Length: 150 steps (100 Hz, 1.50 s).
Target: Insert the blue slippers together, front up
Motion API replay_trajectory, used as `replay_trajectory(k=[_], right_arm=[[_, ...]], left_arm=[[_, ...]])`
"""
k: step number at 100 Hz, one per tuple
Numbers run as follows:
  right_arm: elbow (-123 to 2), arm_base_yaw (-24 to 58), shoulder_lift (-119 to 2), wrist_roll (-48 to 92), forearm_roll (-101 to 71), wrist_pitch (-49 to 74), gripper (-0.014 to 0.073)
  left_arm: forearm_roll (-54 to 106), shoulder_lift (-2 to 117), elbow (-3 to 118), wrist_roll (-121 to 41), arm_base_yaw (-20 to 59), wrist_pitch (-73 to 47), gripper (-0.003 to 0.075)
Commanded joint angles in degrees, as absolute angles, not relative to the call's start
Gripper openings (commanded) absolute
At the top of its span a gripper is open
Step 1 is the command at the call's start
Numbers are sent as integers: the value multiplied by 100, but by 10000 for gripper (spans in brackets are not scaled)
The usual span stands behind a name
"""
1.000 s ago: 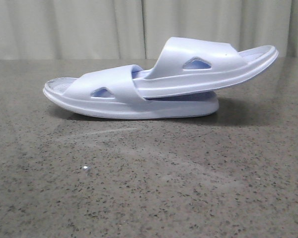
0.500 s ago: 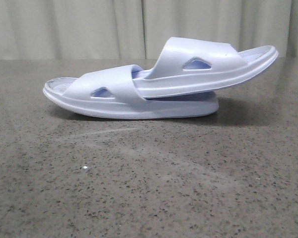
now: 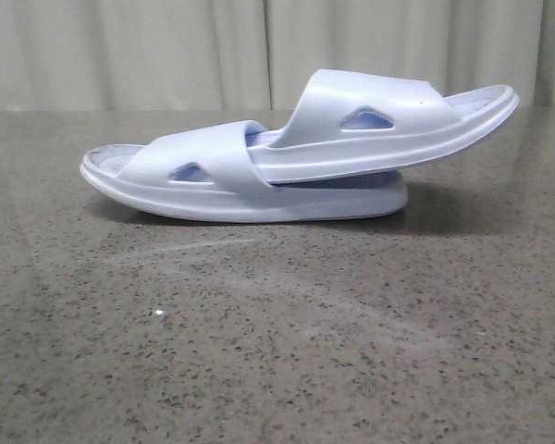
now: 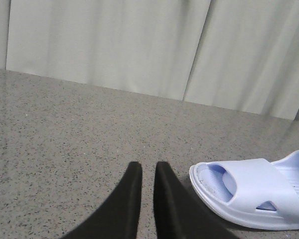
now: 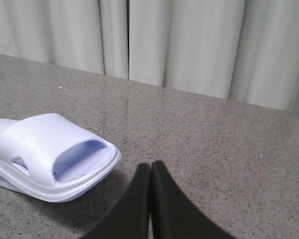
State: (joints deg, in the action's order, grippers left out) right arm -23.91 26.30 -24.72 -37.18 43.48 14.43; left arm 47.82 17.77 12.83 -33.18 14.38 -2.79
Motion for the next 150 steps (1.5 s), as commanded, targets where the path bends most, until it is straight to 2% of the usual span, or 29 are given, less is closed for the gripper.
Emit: replay_trajectory(k=[1,39,59,74,86,107,120,150], right_arm=[[-2535,2595,-2481,-3729,4493,1107,-107],[-2535,2595,-2481,-3729,4493,1107,-107],[-2535,2595,-2481,-3729,4493,1107,-107],[-2535,2595,-2481,-3729,4493,1107,-107],[-2535,2595,-2481,-3729,4493,1107,-107],[-2535,2595,-2481,-3729,4493,1107,-107],[-2535,2595,-2481,-3729,4493,1107,-107],[-2535,2595,-2481,-3729,4493,1107,-107]], left_arm=[[4853,1813,1433,-3324,1473,0,16],[4747,1813,1422,-3324,1473,0,16],[3414,1810,1382,-3122,1462,0,16],[2116,1627,1064,-1813,1325,304,16],[1003,1169,733,-725,1158,320,16],[147,251,397,-68,678,-174,16],[73,-206,233,0,508,-318,16],[-46,-183,-66,32,500,-282,16]])
